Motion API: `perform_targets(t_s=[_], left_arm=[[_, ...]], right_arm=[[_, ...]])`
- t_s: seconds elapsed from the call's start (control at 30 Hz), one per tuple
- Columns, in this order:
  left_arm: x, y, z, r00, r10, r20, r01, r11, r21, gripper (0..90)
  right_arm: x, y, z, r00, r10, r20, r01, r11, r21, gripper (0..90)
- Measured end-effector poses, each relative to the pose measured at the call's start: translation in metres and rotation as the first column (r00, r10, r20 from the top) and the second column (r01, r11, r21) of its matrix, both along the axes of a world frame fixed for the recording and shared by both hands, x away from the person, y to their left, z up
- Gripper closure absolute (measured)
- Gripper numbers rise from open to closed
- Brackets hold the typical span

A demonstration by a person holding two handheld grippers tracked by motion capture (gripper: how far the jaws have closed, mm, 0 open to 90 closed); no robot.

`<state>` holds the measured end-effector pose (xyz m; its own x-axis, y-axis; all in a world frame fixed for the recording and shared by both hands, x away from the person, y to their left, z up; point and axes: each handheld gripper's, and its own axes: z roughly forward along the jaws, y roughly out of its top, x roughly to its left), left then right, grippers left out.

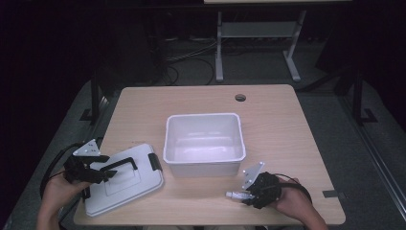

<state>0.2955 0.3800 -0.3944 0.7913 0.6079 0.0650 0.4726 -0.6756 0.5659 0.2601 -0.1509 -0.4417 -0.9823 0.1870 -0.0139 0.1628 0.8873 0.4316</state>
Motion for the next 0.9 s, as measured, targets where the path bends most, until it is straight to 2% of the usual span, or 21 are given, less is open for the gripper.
perform_targets(t_s=[0.4,0.6,0.9], left_arm=[[0.0003,-0.0006,-0.0011,1.0,-0.001,-0.003,0.001,1.0,0.003,33.6],[-0.001,0.0011,0.0008,1.0,-0.002,0.004,0.002,0.9999,-0.013,33.6],[-0.0005,0.0022,-0.0008,1.0,0.004,0.0,-0.004,1.0,-0.008,32.9]], right_arm=[[0.0015,0.0045,-0.003,0.9994,0.031,-0.012,-0.031,0.9993,-0.018,69.2],[0.0026,0.006,-0.0022,0.9993,0.03,-0.024,-0.03,0.9991,-0.028,70.4],[0.0052,0.0065,-0.0014,0.9987,0.028,-0.043,-0.03,0.999,-0.035,71.2]])
